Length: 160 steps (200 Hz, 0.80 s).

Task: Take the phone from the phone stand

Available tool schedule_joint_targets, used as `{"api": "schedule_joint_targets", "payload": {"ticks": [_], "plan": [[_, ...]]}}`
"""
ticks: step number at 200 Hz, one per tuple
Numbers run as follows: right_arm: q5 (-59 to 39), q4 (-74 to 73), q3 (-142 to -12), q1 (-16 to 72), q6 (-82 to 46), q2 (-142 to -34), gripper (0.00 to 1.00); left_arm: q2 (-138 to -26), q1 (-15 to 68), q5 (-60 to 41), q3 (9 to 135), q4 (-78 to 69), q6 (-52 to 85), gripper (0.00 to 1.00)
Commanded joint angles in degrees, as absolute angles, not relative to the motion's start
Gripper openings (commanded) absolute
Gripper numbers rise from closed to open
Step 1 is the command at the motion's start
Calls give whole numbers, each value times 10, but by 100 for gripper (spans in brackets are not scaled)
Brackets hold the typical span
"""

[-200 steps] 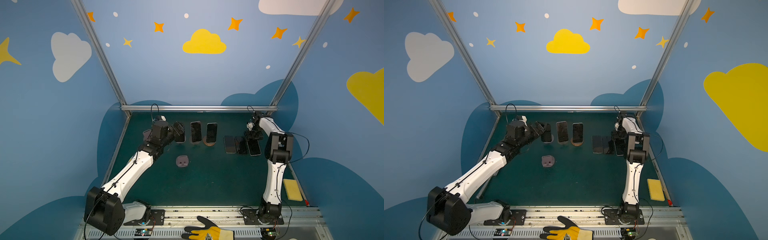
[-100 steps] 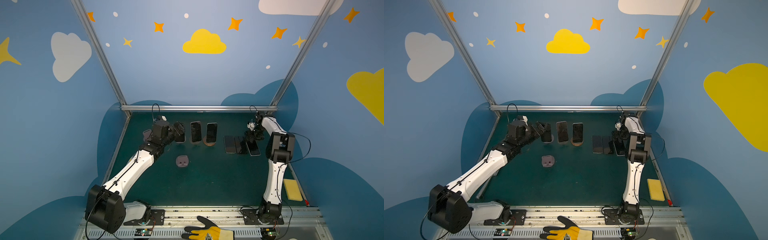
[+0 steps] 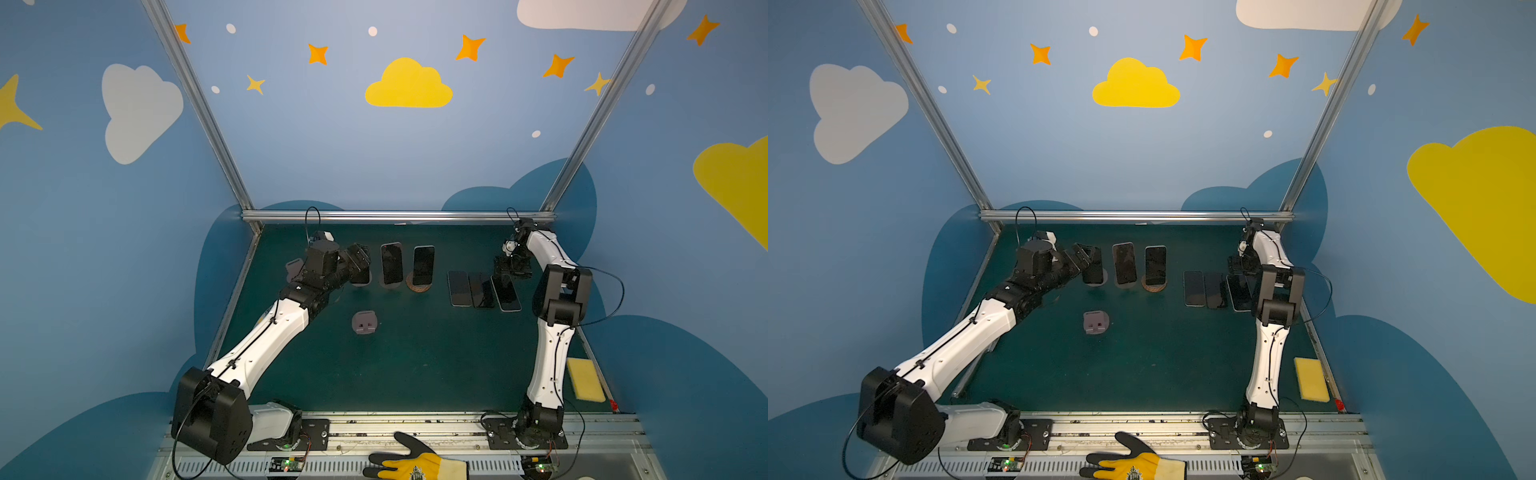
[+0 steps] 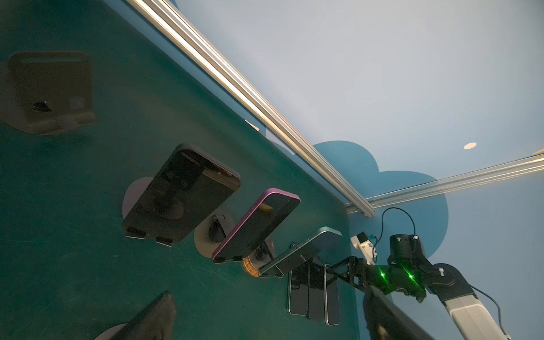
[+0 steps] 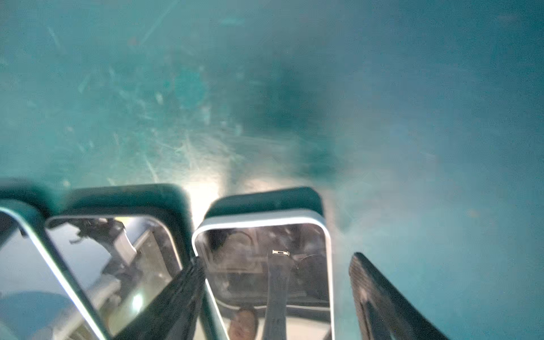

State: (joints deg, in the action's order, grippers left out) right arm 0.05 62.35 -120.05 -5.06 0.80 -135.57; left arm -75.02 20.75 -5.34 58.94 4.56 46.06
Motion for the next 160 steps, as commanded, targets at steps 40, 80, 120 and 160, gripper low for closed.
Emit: {"api": "schedule_joint_targets", "payload": {"ticks": [40,80,120,160], "plan": [[52,546,-1105,-13,-86,-1150,78,-723,208,-38,608,56,432,98],[64,438,-927,35,-66,-966,79,-704,206,-11,626,67,387,100],[41,324,-761,100,-108,-791,77,-678,209,15,633,78,341,100],[45,117,-558,216,-104,-607,77,-620,209,11,613,155,339,100]]}}
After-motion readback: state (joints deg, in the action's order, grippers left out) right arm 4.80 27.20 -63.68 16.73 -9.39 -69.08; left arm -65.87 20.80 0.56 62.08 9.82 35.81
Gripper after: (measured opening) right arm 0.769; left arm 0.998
